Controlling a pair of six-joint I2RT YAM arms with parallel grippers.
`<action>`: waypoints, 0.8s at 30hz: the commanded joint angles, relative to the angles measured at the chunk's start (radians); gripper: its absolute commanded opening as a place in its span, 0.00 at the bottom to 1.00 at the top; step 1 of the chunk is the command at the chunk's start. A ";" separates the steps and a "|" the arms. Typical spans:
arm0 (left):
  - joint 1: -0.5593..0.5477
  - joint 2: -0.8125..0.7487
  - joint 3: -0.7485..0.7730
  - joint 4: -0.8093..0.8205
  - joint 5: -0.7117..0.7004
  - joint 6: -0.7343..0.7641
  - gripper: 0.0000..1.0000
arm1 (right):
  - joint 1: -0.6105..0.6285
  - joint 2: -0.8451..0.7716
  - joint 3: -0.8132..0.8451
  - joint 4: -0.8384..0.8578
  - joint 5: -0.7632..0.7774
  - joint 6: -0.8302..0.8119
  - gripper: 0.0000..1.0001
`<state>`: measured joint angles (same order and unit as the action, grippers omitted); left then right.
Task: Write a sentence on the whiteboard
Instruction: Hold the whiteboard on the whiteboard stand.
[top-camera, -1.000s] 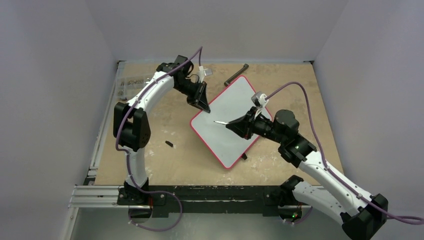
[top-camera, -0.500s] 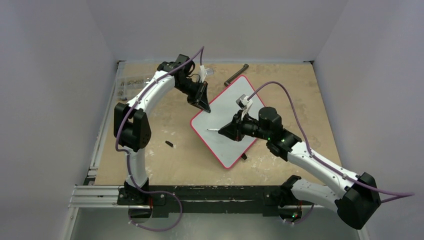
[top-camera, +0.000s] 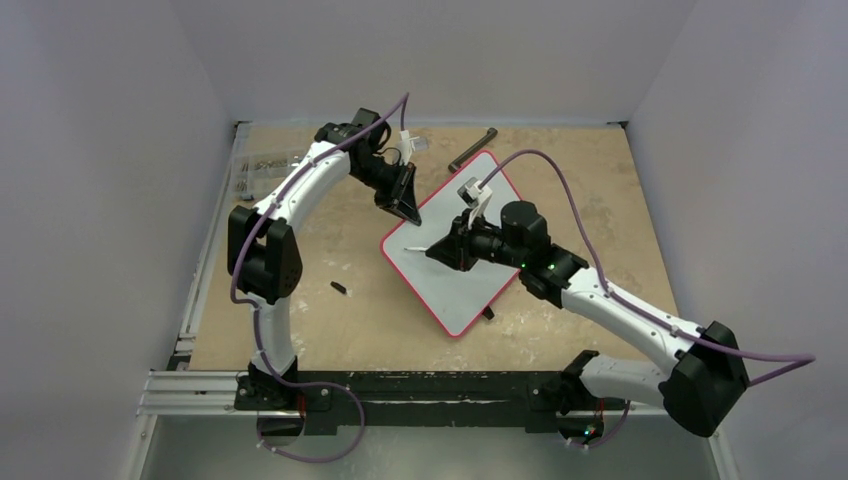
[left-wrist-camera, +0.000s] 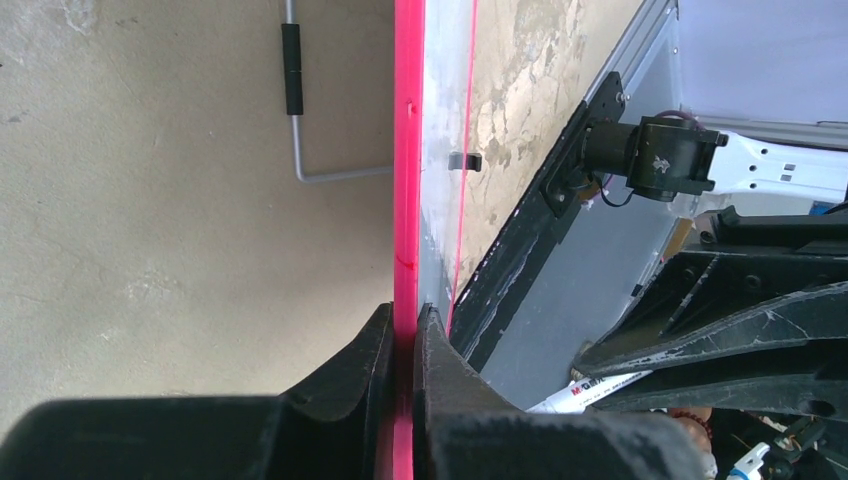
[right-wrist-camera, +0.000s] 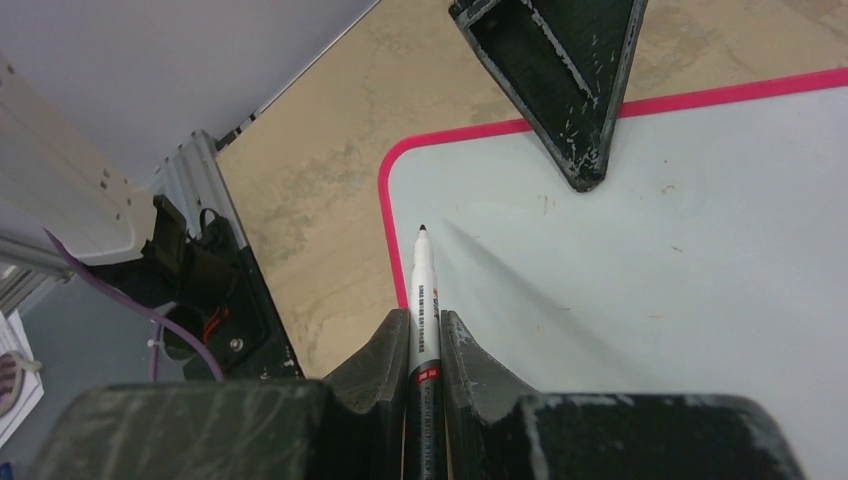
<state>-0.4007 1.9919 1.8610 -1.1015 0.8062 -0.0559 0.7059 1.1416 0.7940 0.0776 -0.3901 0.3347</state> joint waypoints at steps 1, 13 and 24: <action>-0.005 -0.041 0.027 -0.012 -0.121 0.040 0.00 | 0.002 0.031 0.073 0.039 0.051 -0.017 0.00; -0.007 -0.044 0.027 -0.012 -0.134 0.039 0.00 | 0.003 0.097 0.093 0.057 0.055 -0.023 0.00; -0.007 -0.045 0.028 -0.010 -0.141 0.040 0.00 | 0.003 0.062 -0.021 0.051 0.060 -0.011 0.00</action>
<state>-0.4026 1.9881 1.8610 -1.1023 0.7879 -0.0559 0.7059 1.2369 0.8200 0.1055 -0.3500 0.3321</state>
